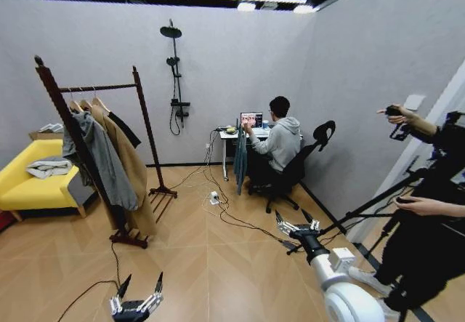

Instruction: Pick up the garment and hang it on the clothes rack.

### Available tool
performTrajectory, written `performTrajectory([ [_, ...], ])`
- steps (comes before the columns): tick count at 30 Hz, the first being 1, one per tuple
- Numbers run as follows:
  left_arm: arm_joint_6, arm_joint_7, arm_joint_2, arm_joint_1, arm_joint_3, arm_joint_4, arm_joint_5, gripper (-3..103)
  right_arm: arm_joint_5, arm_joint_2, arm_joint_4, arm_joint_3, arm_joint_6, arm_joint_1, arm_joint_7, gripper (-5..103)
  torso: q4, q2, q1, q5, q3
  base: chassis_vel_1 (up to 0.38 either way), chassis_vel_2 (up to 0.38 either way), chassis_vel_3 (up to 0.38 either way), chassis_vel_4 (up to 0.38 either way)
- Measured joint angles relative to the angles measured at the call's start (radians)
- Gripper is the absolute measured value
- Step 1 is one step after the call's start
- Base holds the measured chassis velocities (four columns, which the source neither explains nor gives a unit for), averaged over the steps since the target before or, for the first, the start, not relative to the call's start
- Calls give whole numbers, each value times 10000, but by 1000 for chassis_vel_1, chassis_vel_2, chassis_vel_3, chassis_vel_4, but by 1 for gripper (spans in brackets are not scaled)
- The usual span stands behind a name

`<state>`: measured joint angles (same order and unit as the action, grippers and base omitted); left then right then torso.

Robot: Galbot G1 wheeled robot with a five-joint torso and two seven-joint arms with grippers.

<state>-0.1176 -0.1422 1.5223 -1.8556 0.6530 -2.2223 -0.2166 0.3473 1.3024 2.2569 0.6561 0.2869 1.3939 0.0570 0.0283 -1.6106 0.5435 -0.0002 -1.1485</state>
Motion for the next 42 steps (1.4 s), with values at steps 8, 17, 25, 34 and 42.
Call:
performTrajectory([
  [8,0,-1,0,0,0,0,-1,100,-4,18,-6,-10,-78,45,3,100,1,2,2,-1,-2,-284,260,271,-268],
  [17,0,-1,1,0,-1,-1,0,100,-1,-11,-38,23,-111,78,1,100,1,0,0,2,0,-364,340,350,-341],
  [25,0,0,-3,1,0,0,0,100,1,-33,-148,28,-191,57,-8,100,2,4,7,-1,-3,-366,358,372,-360],
  [34,0,0,0,0,0,0,0,100,11,-52,-274,16,-224,-1,-22,100,-5,2,1,5,-2,-337,357,352,-352],
  [42,0,1,-1,0,0,0,0,100,18,-70,-342,25,-232,-51,-34,100,2,2,4,-5,-2,-355,357,360,-352],
])
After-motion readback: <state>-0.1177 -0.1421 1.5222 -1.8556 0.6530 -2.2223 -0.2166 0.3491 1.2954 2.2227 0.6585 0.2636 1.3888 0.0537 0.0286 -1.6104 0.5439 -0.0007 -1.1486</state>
